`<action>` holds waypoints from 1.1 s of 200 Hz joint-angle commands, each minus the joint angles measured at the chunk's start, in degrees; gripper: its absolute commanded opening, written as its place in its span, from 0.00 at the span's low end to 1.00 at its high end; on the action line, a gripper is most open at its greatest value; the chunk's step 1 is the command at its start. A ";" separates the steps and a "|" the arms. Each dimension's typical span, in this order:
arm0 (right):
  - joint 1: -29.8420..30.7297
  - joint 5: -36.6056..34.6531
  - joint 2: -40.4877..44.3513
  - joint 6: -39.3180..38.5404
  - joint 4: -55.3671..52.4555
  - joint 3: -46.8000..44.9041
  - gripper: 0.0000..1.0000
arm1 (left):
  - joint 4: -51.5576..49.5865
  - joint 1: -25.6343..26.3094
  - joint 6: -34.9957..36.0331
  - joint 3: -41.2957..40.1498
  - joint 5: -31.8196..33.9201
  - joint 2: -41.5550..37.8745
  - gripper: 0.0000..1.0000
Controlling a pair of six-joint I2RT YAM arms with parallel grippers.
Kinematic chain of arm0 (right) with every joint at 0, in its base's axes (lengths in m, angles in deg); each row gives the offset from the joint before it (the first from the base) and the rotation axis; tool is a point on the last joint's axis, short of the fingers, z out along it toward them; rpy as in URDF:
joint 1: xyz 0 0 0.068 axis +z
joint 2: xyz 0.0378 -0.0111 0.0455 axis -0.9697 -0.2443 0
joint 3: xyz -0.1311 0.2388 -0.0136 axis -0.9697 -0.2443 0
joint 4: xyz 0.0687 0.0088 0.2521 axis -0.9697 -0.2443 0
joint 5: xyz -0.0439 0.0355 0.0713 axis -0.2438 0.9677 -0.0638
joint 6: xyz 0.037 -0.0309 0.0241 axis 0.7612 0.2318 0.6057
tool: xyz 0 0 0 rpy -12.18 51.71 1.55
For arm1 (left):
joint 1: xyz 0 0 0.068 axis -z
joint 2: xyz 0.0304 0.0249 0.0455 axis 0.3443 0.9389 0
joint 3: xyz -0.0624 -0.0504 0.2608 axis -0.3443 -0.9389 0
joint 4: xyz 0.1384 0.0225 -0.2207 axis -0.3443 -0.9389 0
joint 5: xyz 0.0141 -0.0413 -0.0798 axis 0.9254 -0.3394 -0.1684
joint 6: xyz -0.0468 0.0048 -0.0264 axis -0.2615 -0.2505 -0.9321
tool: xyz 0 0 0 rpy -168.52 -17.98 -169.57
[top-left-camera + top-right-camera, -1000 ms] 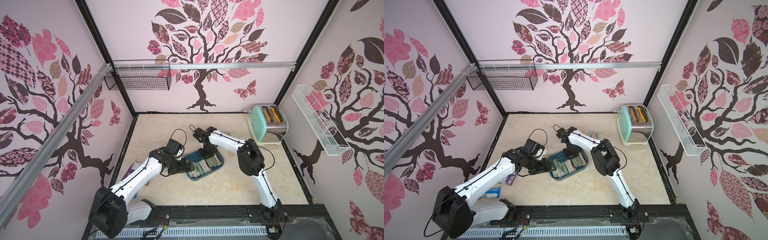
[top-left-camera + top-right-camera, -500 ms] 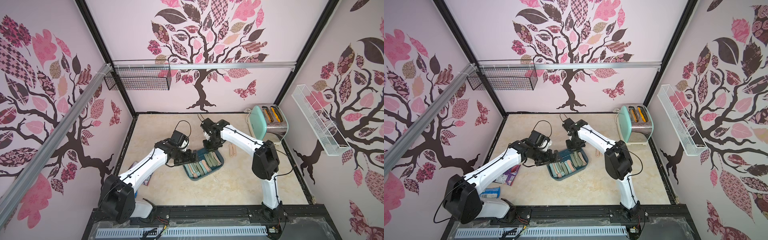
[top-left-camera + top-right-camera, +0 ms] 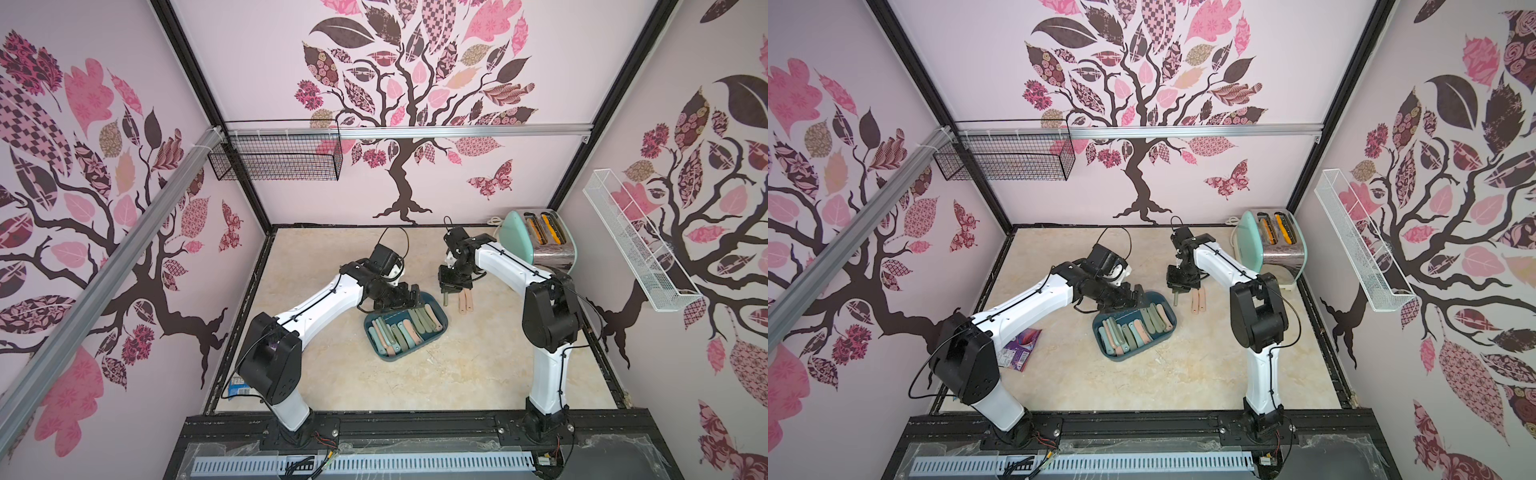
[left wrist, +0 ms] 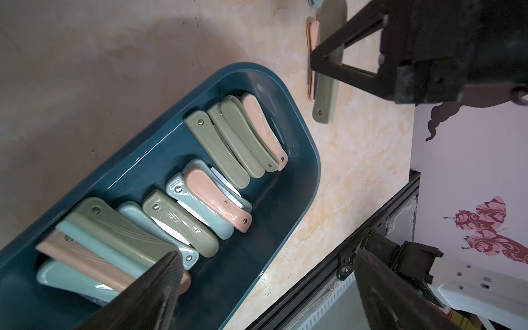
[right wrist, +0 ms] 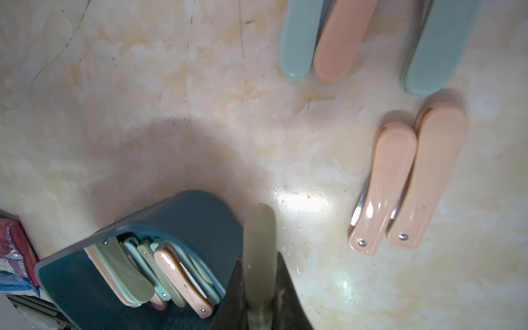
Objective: Take the fruit knife out of the storage box
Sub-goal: Place the fruit knife at the center of the board.
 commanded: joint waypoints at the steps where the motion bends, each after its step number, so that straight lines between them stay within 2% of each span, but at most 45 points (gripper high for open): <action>1: -0.97 1.24 -2.92 -0.77 0.92 1.31 0.01 | -0.68 0.02 0.87 0.22 -0.31 -0.51 0.98; 82: -1.66 -2.31 -7.07 -3.03 0.31 3.16 0.03 | -1.01 0.04 1.60 -1.59 -0.49 -0.76 0.98; 117: -1.73 -4.60 -7.88 -4.39 -1.04 4.11 0.07 | -0.85 -0.05 1.74 -1.96 -0.70 -0.65 0.98; 142: -1.75 -6.42 -8.20 -5.22 -1.86 5.24 0.15 | -0.70 -0.04 1.72 -1.86 -1.02 -0.29 0.98; 197: -1.71 -8.92 -9.05 -6.15 -4.08 7.41 0.24 | -0.50 -0.03 1.59 -1.95 -1.20 -0.19 0.98; 220: -1.74 -9.13 -8.95 -6.42 -4.26 6.77 0.24 | -0.54 -0.03 1.55 -2.30 -1.11 -0.31 0.98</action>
